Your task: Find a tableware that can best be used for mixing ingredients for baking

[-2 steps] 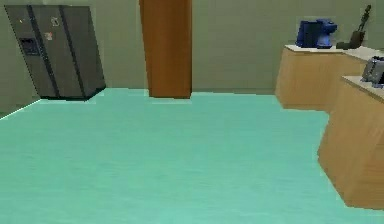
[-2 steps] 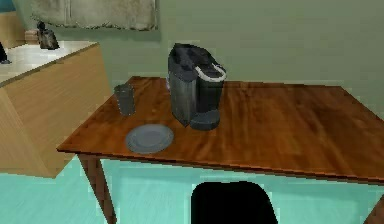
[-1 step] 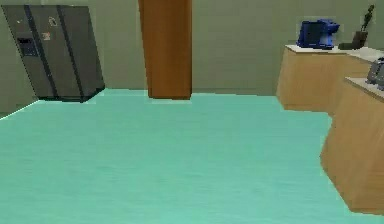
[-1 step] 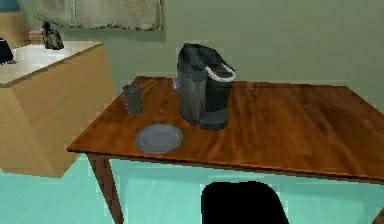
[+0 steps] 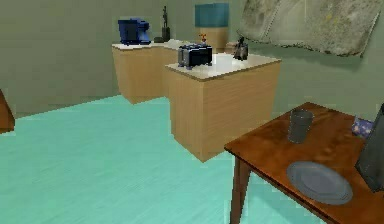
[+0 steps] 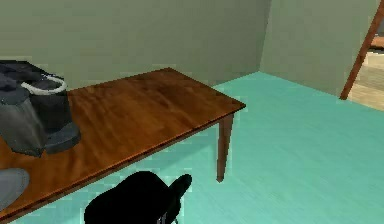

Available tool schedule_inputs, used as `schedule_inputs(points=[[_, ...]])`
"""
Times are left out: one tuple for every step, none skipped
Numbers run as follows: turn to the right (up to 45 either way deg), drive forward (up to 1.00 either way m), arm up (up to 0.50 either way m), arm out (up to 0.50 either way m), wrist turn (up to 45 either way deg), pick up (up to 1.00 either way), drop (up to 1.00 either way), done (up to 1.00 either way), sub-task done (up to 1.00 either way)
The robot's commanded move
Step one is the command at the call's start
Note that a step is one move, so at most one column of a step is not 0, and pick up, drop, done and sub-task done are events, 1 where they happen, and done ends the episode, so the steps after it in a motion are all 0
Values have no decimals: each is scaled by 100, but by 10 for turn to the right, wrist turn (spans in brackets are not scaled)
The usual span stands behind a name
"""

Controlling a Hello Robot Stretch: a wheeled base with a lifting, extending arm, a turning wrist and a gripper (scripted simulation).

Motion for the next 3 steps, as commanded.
schedule_inputs(points=[[30,0,0,0,0,0,0,0,0],[0,25,0,0,0,0,0,0,0],[330,0,0,0,0,0,0,0,0]])
